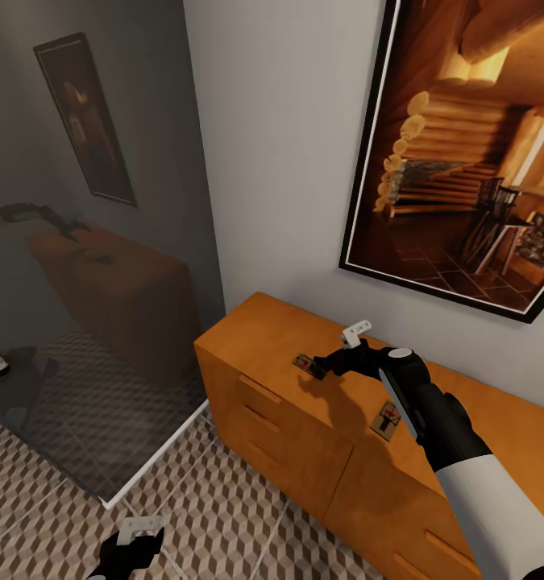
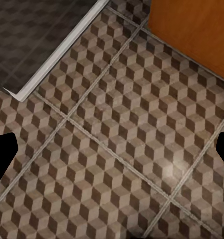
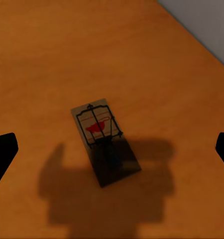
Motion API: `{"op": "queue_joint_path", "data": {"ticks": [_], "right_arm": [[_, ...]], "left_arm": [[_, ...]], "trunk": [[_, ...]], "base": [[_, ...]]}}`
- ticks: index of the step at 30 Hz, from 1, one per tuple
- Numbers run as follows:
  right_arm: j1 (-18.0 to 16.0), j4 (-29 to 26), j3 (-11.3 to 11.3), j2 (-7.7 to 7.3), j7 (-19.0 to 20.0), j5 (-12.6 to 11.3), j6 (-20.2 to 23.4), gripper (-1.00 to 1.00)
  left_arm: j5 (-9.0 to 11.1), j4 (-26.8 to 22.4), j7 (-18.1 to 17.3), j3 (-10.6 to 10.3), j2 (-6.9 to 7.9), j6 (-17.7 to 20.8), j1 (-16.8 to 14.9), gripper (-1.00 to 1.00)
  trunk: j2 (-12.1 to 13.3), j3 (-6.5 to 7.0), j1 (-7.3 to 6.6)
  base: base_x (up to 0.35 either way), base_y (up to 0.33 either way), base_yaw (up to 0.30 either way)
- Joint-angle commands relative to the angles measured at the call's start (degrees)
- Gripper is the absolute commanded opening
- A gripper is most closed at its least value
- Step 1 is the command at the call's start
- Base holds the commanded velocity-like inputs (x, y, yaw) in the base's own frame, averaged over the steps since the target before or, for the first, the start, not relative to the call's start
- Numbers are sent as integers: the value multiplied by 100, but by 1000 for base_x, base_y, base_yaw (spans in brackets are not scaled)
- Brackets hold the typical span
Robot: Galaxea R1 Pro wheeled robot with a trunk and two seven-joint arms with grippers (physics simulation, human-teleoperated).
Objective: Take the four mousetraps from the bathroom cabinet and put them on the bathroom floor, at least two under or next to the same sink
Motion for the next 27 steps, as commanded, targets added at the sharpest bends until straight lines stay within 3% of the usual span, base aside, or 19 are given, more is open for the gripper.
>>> {"op": "queue_joint_path", "data": {"ticks": [1, 20, 27], "right_arm": [[-6, -10, 5, -1, 46, 48, 15, 100], [-6, -13, 5, 9, 84, 34, 8, 100], [-6, -10, -5, 2, 407, 26, 2, 100]], "left_arm": [[52, 25, -15, -49, -4, -42, -11, 100], [49, 24, -17, -49, -7, -47, -11, 100], [49, 24, -17, -49, -7, -47, -11, 100]], "trunk": [[-12, -12, 4], [-12, -95, 4], [-12, -152, 4]], "base": [[0, 0, 0], [0, 0, 0], [0, 0, 0]]}}
